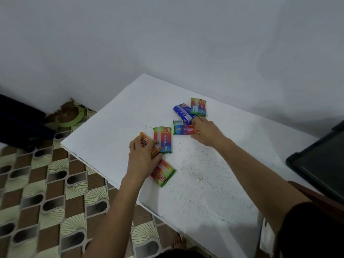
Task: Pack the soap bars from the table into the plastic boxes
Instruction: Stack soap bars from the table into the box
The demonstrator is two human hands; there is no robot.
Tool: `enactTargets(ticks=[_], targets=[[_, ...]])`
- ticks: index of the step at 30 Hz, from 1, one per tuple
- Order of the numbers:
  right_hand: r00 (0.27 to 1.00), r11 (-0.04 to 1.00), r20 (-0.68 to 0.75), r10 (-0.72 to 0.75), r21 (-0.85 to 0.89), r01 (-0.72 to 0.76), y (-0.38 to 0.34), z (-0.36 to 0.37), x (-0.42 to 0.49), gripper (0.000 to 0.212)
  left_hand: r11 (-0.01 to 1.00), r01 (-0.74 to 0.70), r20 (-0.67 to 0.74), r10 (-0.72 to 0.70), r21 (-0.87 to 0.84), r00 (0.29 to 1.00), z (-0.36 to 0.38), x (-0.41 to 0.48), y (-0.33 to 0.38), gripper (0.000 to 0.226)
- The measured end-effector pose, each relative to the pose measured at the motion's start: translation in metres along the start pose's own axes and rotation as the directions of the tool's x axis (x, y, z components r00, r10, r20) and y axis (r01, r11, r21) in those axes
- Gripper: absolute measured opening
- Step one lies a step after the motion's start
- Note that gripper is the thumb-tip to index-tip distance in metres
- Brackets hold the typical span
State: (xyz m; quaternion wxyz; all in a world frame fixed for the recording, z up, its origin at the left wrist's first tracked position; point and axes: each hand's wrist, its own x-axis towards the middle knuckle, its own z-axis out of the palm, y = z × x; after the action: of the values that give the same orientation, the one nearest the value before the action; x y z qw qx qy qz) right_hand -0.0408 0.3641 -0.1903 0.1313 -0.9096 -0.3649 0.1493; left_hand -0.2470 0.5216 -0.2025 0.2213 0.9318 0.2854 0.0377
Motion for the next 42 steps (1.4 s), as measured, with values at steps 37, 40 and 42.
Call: enactTargets(ticks=[37, 40, 42], targets=[[0.983, 0.377, 0.003, 0.185, 0.923, -0.074, 0.043, -0.095, -0.230, 0.037, 0.599, -0.122, 0.003, 0.204, -0.791, 0.979, -0.020, -0.073, 0.164, 0.048], [0.978, 0.298, -0.025, 0.207, 0.954, -0.039, 0.058, -0.098, -0.258, 0.040, 0.620, -0.086, 0.064, 0.216, -0.780, 0.974, -0.013, -0.085, 0.187, 0.069], [0.959, 0.295, -0.082, 0.270, 0.956, -0.001, 0.069, -0.101, -0.277, 0.036, 0.604, -0.077, 0.094, 0.248, -0.793, 0.964, -0.007, -0.093, 0.201, 0.078]])
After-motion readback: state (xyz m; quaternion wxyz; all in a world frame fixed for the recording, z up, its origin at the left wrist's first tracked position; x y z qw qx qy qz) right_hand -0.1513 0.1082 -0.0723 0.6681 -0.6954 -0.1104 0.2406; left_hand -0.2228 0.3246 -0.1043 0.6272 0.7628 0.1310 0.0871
